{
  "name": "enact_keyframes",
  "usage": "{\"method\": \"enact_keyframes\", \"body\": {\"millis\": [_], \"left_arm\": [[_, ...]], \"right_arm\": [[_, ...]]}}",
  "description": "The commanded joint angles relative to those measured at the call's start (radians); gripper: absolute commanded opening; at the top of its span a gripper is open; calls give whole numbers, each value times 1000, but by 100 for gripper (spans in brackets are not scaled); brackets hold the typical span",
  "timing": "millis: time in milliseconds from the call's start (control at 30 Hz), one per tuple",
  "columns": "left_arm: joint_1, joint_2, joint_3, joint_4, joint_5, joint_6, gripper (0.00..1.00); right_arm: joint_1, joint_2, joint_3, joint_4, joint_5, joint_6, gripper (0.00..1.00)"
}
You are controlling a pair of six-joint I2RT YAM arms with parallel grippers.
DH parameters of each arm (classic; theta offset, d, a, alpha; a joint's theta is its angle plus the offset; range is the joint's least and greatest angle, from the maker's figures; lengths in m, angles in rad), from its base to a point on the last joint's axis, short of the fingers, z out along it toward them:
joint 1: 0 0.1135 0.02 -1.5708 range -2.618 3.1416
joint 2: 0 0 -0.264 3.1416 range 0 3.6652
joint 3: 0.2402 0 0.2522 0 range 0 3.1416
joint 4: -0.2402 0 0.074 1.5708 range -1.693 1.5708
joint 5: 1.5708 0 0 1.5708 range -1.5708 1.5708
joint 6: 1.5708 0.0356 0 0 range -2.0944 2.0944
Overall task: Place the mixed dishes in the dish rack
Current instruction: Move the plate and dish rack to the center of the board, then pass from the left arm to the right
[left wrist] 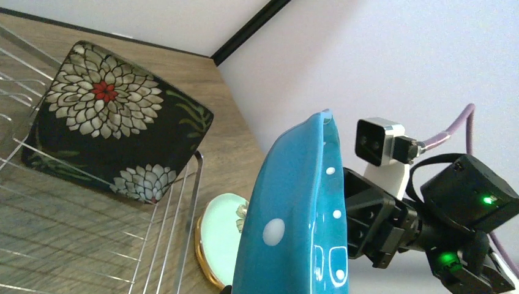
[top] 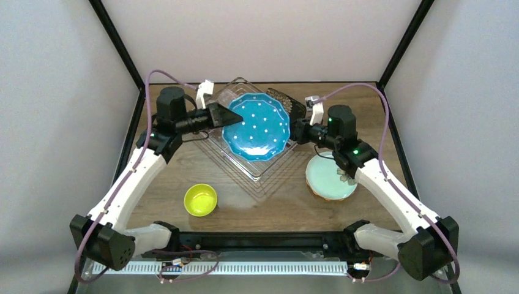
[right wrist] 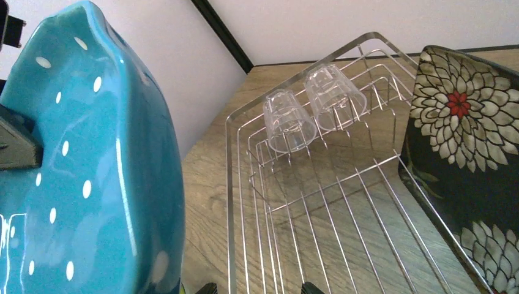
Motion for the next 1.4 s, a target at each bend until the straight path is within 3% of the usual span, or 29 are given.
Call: {"method": "enact_keyframes", "body": {"millis": [0, 167, 400, 933, 1367], "left_arm": [[8, 7, -3, 161, 70, -42, 3], [51, 0, -18, 188, 56, -54, 3], [111, 22, -12, 216, 75, -61, 3], [117, 82, -62, 355, 97, -115, 3], [116, 94, -67, 383, 174, -129, 3]], "right_arm": [[-12, 23, 45, 49, -106, 3, 79], [-32, 10, 63, 14, -62, -28, 79], [-137, -16, 57, 0, -135, -31, 79], [-140, 37, 101, 50, -343, 24, 83], [-140, 106, 62, 149, -395, 73, 83]]}}
